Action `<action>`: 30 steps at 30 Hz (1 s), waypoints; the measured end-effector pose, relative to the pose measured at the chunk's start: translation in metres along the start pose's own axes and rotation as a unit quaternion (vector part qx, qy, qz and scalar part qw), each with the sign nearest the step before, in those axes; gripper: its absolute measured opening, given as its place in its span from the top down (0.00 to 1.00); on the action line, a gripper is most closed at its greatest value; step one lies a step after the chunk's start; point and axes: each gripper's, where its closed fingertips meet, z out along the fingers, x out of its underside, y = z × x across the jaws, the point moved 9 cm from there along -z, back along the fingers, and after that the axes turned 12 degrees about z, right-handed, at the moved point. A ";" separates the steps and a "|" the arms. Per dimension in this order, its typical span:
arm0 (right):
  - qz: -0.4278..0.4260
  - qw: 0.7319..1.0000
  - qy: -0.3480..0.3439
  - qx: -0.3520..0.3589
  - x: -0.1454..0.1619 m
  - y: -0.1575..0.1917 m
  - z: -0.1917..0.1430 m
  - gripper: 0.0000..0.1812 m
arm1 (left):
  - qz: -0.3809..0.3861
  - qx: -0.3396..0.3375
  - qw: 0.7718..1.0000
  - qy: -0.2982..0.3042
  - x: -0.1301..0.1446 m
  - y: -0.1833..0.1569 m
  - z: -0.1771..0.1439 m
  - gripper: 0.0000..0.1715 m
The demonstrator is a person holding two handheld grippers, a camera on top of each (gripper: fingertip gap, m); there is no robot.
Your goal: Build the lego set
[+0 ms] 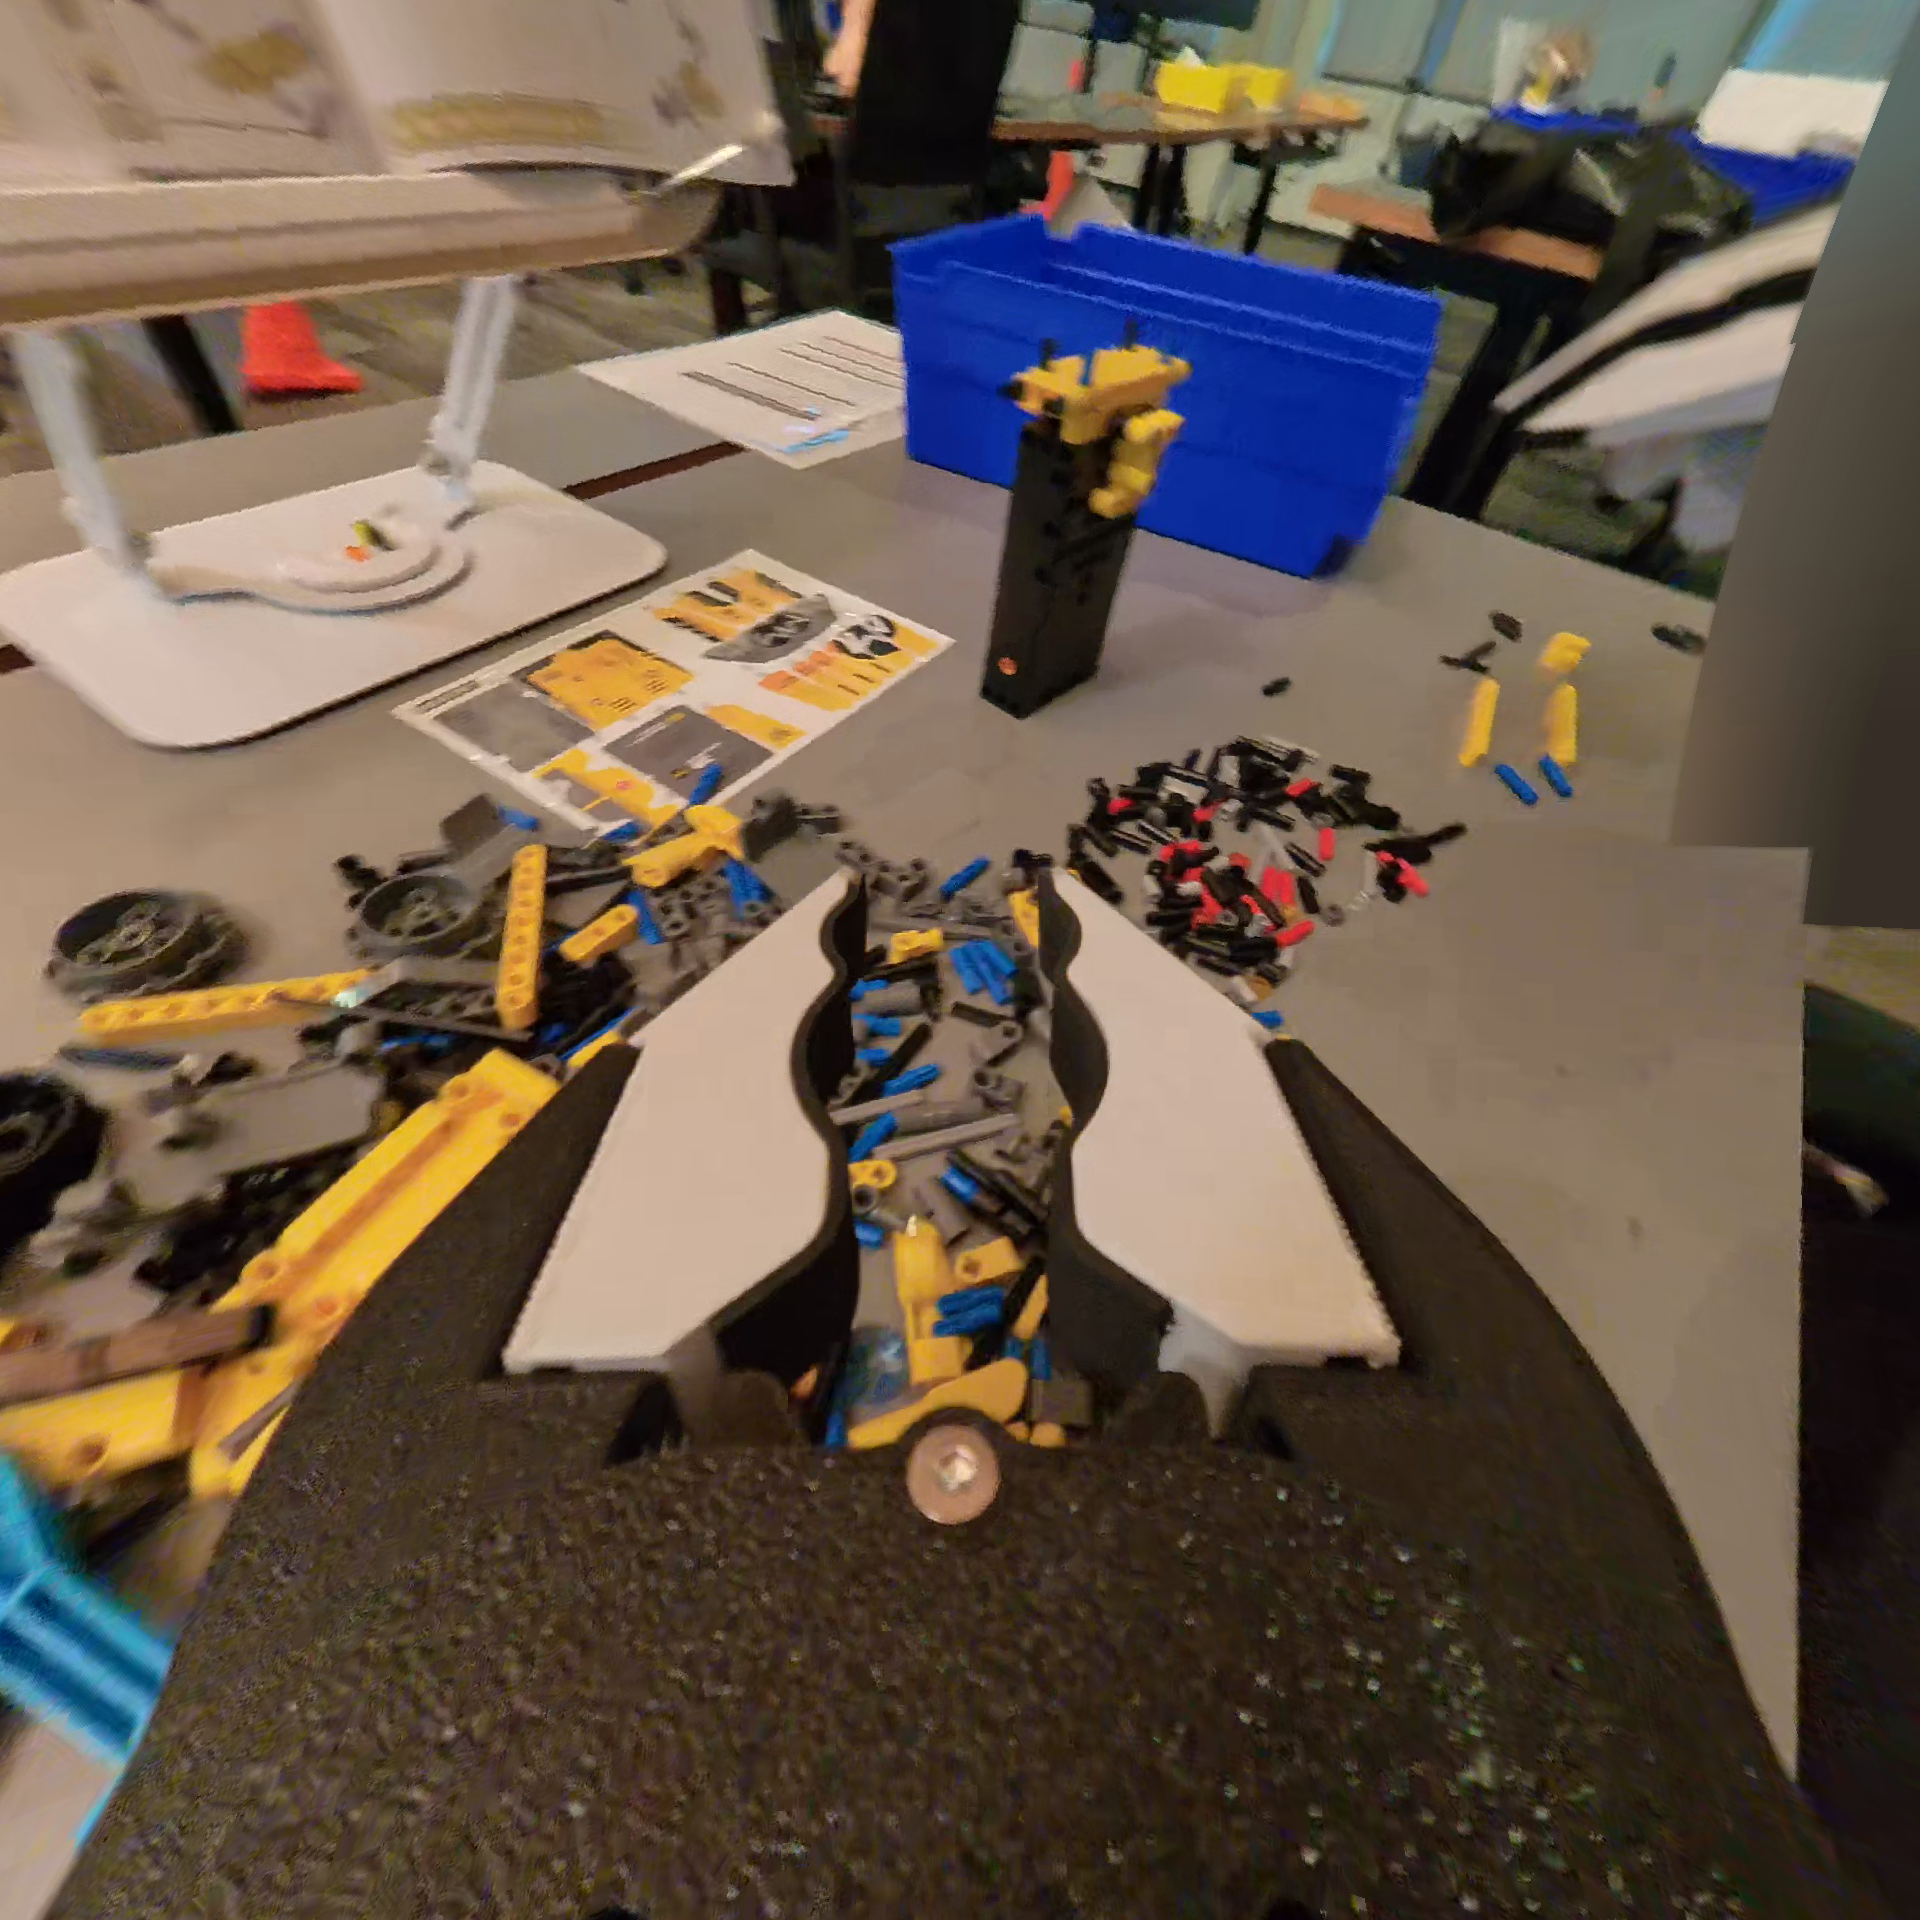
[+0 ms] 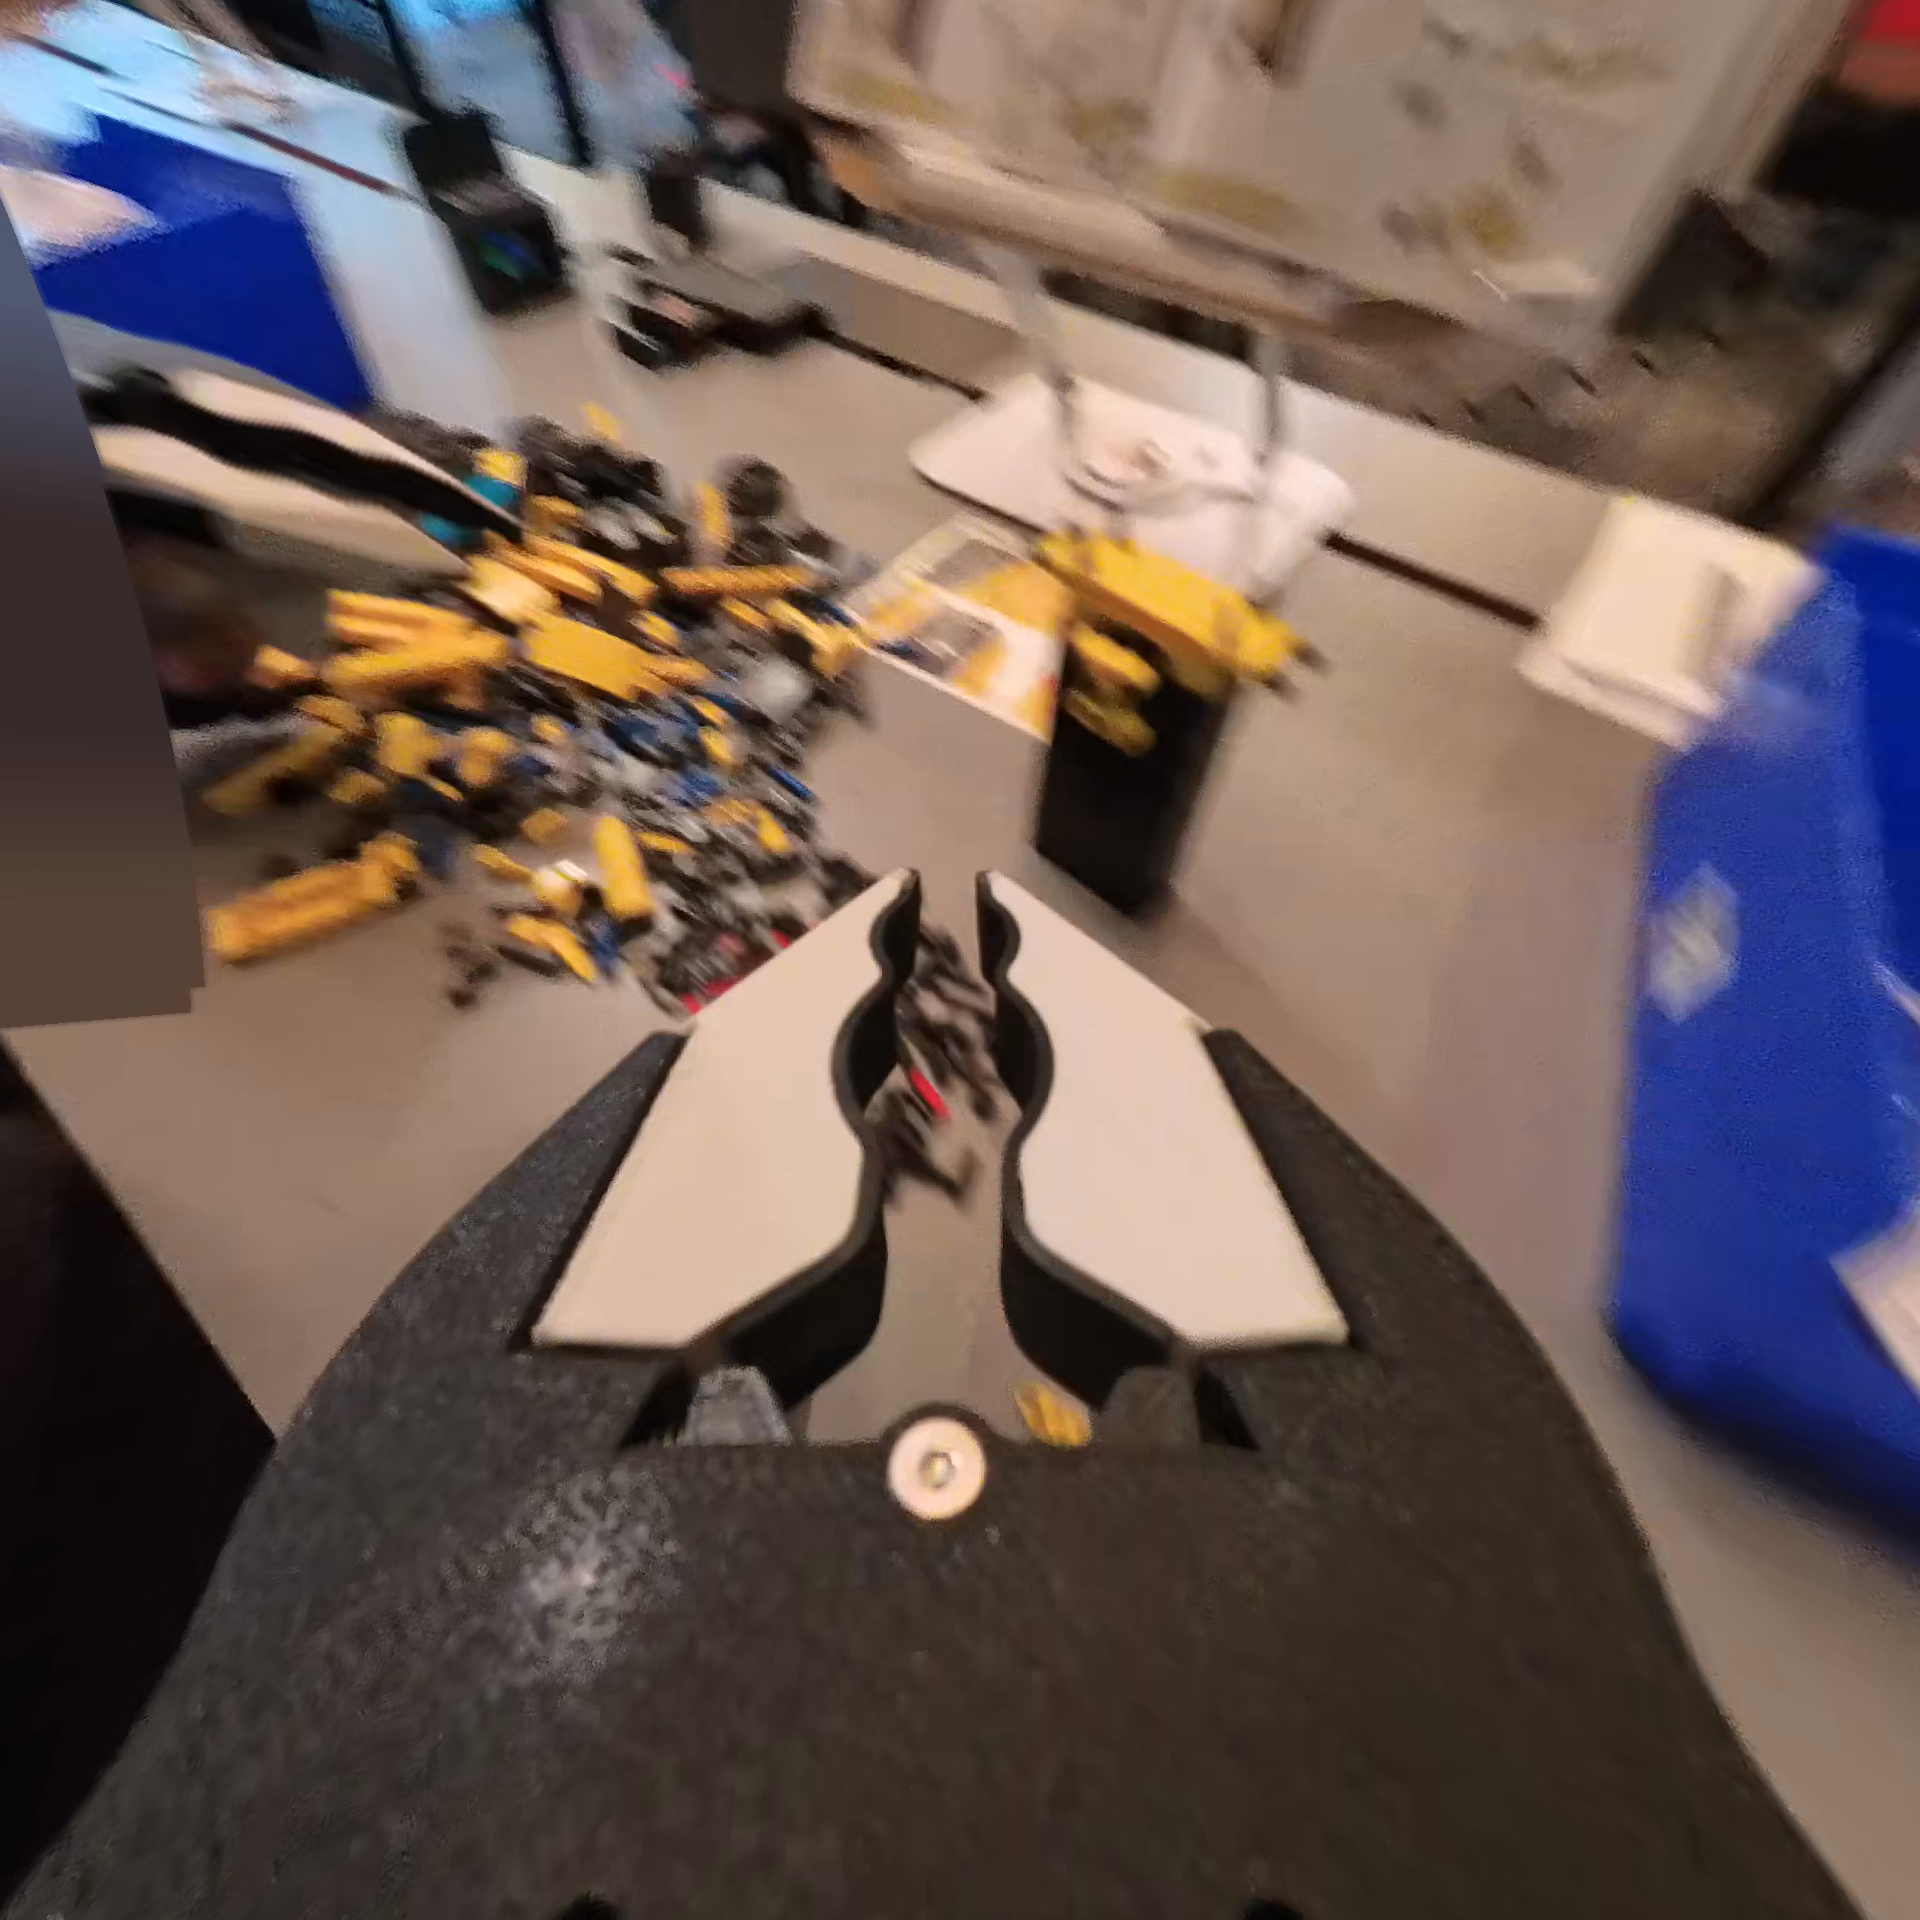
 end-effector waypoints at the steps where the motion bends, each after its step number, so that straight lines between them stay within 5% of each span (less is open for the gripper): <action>1: -0.010 0.999 -0.010 -0.035 -0.006 0.013 0.017 0.94 | 0.016 0.010 1.000 0.001 -0.002 -0.005 0.003 0.81; 5: -0.023 0.989 -0.016 -0.144 -0.023 0.055 0.083 0.94 | 0.074 0.042 0.996 -0.014 -0.004 -0.023 0.005 0.81; 10: -0.034 0.982 -0.019 -0.185 -0.032 0.078 0.136 0.94 | 0.072 0.048 0.995 -0.042 -0.002 -0.025 -0.005 0.81; 19: 0.081 0.937 -0.046 -0.337 -0.006 0.085 0.152 0.97 | -0.049 0.059 0.993 -0.086 -0.001 -0.004 -0.019 0.81; 30: -0.043 0.977 0.020 -0.209 0.009 0.085 0.165 0.97 | -0.072 0.040 0.994 -0.068 0.004 0.003 -0.019 0.81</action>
